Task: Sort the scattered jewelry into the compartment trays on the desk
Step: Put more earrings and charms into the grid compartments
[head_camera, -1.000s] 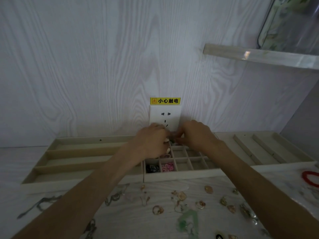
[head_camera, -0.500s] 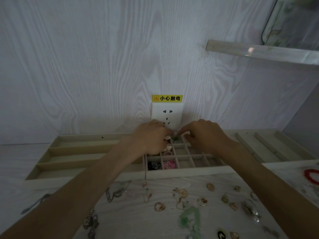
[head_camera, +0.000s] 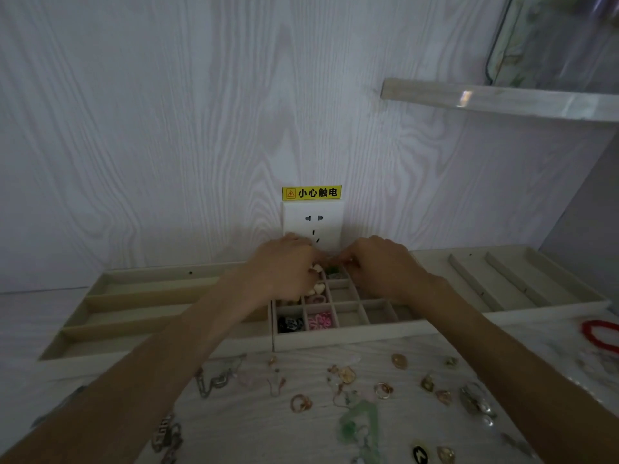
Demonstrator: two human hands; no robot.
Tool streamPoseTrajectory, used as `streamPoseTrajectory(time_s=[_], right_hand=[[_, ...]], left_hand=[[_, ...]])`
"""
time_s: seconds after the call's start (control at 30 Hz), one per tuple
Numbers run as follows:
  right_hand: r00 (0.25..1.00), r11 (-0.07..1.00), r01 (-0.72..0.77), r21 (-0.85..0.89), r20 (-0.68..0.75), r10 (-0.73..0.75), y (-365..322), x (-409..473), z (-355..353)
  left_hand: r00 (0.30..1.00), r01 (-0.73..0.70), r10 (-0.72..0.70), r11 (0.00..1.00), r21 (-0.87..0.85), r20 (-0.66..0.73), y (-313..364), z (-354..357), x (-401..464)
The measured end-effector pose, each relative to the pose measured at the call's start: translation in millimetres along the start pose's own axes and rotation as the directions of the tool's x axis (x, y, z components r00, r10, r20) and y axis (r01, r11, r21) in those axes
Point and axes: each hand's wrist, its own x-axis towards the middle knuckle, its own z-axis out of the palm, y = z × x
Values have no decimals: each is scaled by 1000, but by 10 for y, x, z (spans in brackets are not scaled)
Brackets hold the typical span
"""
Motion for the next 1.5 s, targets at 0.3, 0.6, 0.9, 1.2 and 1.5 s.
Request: streamPoseTrajectory(time_s=[0.3, 0.6, 0.9, 1.2, 1.5], right_hand=[[1000, 998, 2, -56, -11, -3, -11, -13, 42], [999, 999, -33, -41, 8, 33, 59, 23, 140], [999, 999, -48, -24, -14, 47, 43, -89, 31], [1000, 997, -31, -68, 0, 31, -3, -100, 14], [999, 999, -38, -3, 0, 38, 41, -123, -8]], left_hand=[[999, 27, -27, 1000, -6, -28, -24, -2, 8], [999, 42, -43, 998, 48, 21, 72, 56, 64], [997, -8, 0, 994, 111, 71, 90, 11, 33], [998, -4, -3, 994, 111, 62, 96, -2, 47], [999, 7, -10, 995, 96, 32, 94, 0, 48]])
